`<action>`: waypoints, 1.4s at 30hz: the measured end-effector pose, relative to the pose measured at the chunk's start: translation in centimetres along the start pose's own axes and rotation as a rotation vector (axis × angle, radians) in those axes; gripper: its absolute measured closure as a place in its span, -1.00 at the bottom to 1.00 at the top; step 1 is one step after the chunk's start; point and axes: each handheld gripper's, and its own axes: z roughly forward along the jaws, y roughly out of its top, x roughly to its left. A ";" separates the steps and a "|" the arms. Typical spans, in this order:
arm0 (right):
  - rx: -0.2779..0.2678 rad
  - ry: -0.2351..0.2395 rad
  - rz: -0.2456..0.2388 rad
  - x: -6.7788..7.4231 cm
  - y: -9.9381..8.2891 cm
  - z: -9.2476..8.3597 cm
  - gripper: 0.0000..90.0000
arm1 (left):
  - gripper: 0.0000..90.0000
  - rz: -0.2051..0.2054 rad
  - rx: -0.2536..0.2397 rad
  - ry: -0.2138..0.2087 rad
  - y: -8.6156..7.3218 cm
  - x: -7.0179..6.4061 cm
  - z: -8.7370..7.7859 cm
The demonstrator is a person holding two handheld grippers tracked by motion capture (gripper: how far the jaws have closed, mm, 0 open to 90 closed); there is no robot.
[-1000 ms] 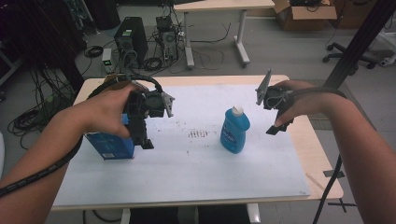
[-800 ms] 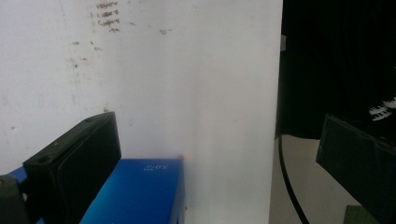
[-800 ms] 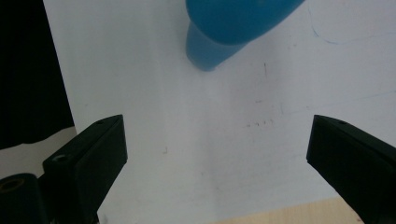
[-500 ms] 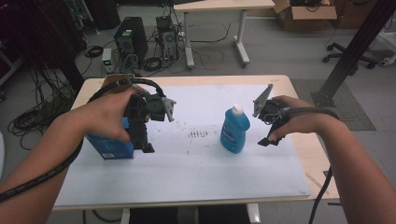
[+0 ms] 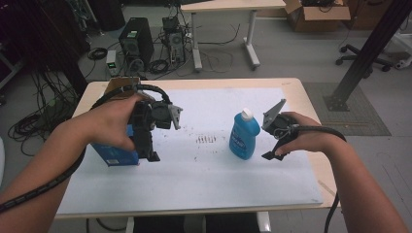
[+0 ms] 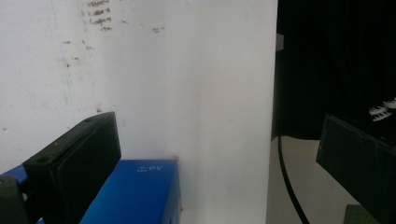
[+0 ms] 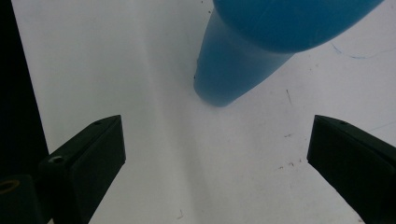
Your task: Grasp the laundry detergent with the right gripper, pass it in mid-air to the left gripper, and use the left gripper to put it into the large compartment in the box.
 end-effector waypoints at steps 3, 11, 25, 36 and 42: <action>-0.028 -0.003 0.015 0.2 -0.4 0.6 -0.91 | -1.00 0.006 0.002 0.000 0.1 0.0 0.1; -0.092 0.001 0.045 0.2 -1.0 1.5 -0.91 | -1.00 0.006 0.011 0.000 0.1 0.0 0.3; -0.153 -0.001 0.070 0.5 -1.1 2.1 -0.92 | -1.00 0.005 0.005 0.004 0.0 -0.1 0.4; -0.258 -0.021 0.126 0.9 -1.2 3.2 -0.93 | -1.00 0.005 0.020 0.001 -0.2 0.0 0.8; -0.305 -0.034 0.156 1.0 -1.3 3.9 -0.93 | -1.00 0.000 0.023 -0.004 -0.4 0.0 1.1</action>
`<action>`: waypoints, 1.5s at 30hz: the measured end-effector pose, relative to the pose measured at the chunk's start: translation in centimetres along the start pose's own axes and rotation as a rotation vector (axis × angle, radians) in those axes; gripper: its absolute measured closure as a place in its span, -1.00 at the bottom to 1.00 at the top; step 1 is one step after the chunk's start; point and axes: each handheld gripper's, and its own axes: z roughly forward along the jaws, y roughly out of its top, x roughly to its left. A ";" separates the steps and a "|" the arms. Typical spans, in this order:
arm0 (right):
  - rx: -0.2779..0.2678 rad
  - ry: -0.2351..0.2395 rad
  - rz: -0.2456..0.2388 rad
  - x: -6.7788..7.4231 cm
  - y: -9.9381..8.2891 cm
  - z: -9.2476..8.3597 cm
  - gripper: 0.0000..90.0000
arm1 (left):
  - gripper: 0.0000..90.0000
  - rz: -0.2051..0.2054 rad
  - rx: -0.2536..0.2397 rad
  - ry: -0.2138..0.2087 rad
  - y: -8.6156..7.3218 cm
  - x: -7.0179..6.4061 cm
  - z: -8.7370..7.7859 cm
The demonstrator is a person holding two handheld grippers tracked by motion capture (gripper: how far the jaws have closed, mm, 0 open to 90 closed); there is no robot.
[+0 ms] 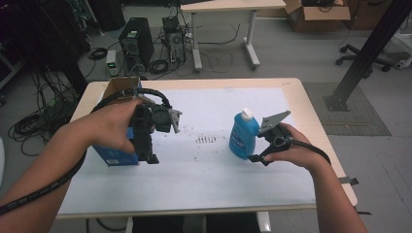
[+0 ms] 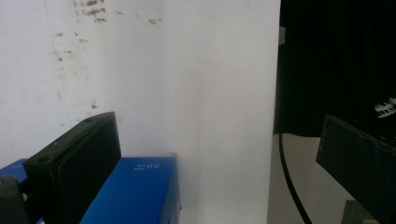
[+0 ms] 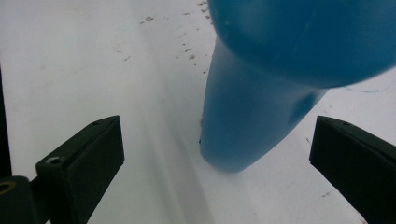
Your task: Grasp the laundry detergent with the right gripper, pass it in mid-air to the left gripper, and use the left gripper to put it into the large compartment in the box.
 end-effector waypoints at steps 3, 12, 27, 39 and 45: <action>-0.019 -0.019 0.020 -0.1 -0.2 0.2 -0.94 | -1.00 -0.004 -0.002 -0.001 -0.1 0.1 0.1; -0.116 -0.072 0.086 -0.1 -0.7 0.8 -0.94 | -1.00 0.001 0.001 -0.002 -0.2 0.1 0.3; -0.223 -0.137 0.165 0.3 -1.1 2.3 -0.97 | -1.00 -0.004 0.000 -0.006 -0.4 0.2 0.7; -0.297 -0.195 0.213 0.8 -1.4 3.4 -0.98 | -1.00 0.016 0.003 -0.002 0.0 0.3 0.7; -0.361 -0.235 0.238 1.1 -1.2 3.5 -0.98 | -1.00 0.016 0.004 -0.002 0.2 0.2 0.6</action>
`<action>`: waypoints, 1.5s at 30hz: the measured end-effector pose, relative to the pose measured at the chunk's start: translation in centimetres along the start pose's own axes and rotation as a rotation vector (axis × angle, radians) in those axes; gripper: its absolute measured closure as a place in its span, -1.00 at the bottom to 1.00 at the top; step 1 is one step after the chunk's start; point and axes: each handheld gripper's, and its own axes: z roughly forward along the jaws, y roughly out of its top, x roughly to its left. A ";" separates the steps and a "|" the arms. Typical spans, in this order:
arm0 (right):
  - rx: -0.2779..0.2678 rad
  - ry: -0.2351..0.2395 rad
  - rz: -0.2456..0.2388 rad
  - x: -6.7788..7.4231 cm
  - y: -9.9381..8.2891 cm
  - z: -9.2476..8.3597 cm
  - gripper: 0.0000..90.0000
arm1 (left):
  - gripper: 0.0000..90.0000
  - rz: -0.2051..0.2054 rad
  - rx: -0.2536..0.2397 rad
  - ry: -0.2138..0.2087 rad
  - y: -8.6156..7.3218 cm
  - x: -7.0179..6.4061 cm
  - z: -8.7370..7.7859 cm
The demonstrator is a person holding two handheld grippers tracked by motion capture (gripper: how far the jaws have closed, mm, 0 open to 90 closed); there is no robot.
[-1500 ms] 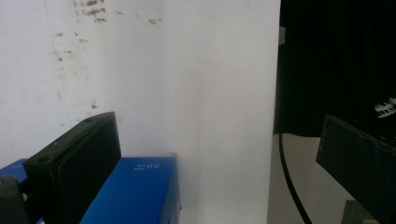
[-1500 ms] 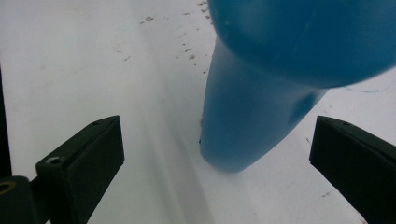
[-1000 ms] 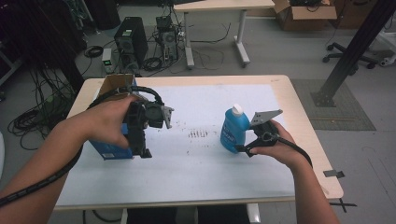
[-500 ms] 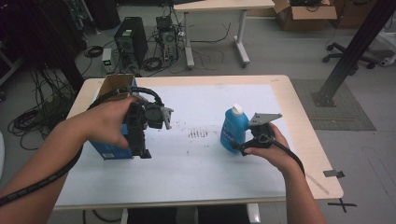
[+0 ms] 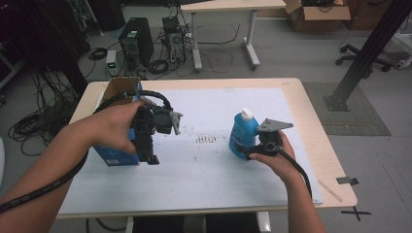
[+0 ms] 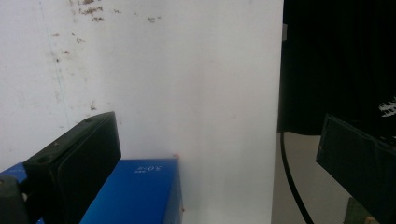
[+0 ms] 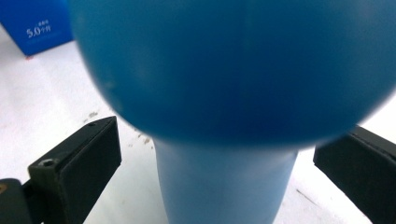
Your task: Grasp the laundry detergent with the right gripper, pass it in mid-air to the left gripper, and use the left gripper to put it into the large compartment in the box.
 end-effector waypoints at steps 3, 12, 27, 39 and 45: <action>-0.023 -0.033 0.001 0.3 -0.2 0.1 -0.98 | -1.00 0.002 0.002 0.002 0.0 0.0 0.0; -0.108 -0.135 0.035 0.7 -1.1 0.3 -0.99 | -1.00 0.004 0.001 0.002 0.0 -0.1 0.0; -0.185 -0.192 0.056 1.6 -1.9 1.2 -0.90 | -1.00 -0.001 -0.003 0.001 -0.3 -0.1 0.1; -0.190 -0.185 0.051 1.7 -2.1 1.3 -0.65 | -1.00 -0.004 0.002 -0.004 -0.4 0.0 0.4; -0.193 -0.180 0.039 1.7 -2.1 1.3 -0.55 | -1.00 0.000 -0.002 -0.011 -0.3 0.0 0.4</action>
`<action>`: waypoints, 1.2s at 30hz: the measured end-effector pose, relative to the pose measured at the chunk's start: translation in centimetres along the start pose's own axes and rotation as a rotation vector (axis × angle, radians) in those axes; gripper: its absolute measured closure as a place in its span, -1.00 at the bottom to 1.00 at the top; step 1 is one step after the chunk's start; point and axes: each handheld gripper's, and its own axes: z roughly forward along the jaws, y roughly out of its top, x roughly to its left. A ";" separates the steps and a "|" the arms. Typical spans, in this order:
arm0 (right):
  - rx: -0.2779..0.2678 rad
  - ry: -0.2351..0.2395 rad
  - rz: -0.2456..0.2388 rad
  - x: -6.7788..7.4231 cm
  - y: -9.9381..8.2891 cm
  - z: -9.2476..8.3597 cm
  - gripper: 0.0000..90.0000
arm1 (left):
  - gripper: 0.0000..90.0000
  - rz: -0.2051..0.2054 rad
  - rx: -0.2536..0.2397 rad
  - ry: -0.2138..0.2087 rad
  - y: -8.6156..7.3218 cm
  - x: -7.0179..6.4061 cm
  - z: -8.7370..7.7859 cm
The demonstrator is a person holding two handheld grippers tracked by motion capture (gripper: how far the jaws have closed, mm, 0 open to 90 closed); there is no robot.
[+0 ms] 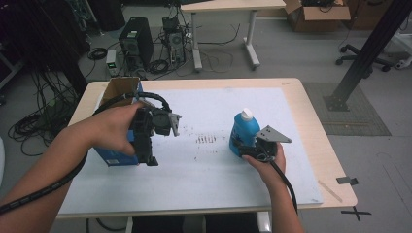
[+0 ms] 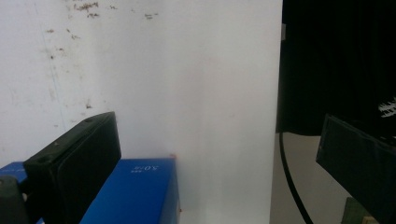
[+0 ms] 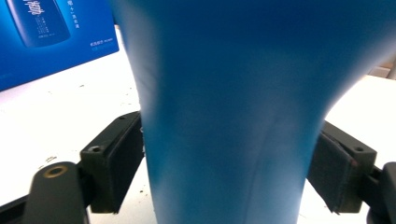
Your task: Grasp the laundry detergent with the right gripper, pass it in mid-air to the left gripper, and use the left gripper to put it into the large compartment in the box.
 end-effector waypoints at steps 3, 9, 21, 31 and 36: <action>-0.004 -0.001 -0.004 0.0 0.0 0.0 -0.51 | -1.00 0.000 0.001 0.000 0.1 0.0 0.0; -0.006 -0.005 -0.004 0.1 -0.1 -0.1 -0.45 | -1.00 0.002 -0.006 -0.008 0.1 -0.1 -0.1; -0.015 -0.003 -0.008 0.2 -0.4 0.0 -0.19 | -1.00 -0.003 -0.006 -0.005 -0.1 -0.1 0.0; -0.028 0.019 0.006 0.1 -0.6 0.0 -0.01 | -1.00 0.002 -0.002 -0.004 0.3 -0.1 0.0; -0.027 0.023 0.017 0.0 -0.5 0.0 0.02 | -1.00 0.007 -0.002 -0.006 0.5 -0.2 -0.1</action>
